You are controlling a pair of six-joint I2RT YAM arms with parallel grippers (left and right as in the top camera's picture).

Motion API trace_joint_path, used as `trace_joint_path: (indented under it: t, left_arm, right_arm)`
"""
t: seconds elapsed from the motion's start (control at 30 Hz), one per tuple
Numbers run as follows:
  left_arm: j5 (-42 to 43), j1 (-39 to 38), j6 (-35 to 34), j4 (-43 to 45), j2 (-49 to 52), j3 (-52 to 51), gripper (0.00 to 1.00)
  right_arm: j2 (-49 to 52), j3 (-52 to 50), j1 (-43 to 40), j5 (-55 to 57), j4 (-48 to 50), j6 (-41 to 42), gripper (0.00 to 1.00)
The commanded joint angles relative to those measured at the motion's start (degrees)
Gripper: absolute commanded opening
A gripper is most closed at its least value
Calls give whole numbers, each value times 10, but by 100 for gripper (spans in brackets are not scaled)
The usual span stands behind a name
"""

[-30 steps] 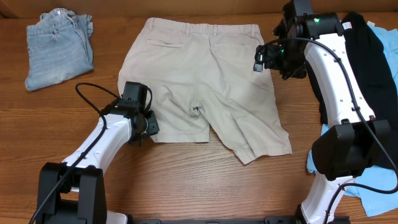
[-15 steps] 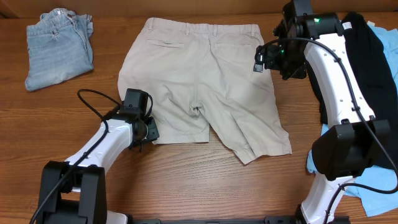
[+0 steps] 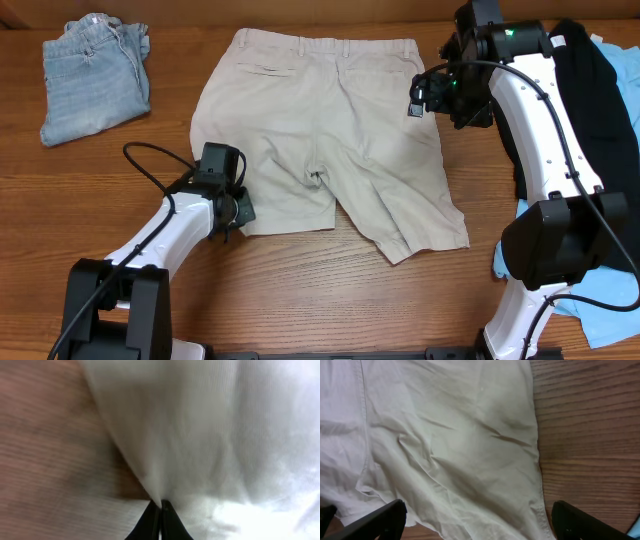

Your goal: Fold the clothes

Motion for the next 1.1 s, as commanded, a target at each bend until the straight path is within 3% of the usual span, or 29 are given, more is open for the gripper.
trace_joint_path:
  t: [0.0, 0.3, 0.33, 0.4, 0.5, 0.57, 0.83, 1.07]
  left_arm:
    - [-31, 11, 22, -41, -6, 2, 4]
    - [-96, 43, 110, -286, -6, 116, 5]
    - [-95, 44, 110, -296, -6, 123, 12]
    - [-95, 43, 110, -297, -6, 126, 51]
    - [-96, 43, 115, -297, -5, 126, 85]
    - [-99, 45, 128, -297, -6, 128, 97]
    - [-67, 48, 134, -329, -6, 261, 100]
    - [16, 47, 217, -231, -6, 340, 100]
  right_arm:
    - [-19, 0, -2, 4, 1, -4, 96]
    - [-19, 0, -2, 4, -5, -4, 97]
    - [-19, 0, -2, 4, -6, -4, 97]
    - [-19, 0, -2, 4, -10, -4, 98]
    - [-19, 0, -2, 4, -22, -5, 99]
    - [-19, 0, -2, 3, -35, -6, 99]
    - [-11, -7, 27, -37, -57, -33, 98]
    - [-11, -122, 72, -37, -5, -23, 94]
